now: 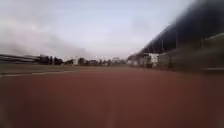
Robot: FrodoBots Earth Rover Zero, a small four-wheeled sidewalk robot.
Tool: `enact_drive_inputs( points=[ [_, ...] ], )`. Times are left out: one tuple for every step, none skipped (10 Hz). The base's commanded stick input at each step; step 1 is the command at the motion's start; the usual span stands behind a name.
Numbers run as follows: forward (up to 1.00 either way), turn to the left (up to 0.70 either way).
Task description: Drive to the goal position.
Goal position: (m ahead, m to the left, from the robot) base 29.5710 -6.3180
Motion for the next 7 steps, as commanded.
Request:
enact_drive_inputs(
  points=[
    [0.7,0.0],
    [0.7,0.0],
    [0.7,0.0],
    [0.7,0.0],
    [0.7,0.0],
    [0.7,0.0],
    [0.7,0.0]
  ],
)
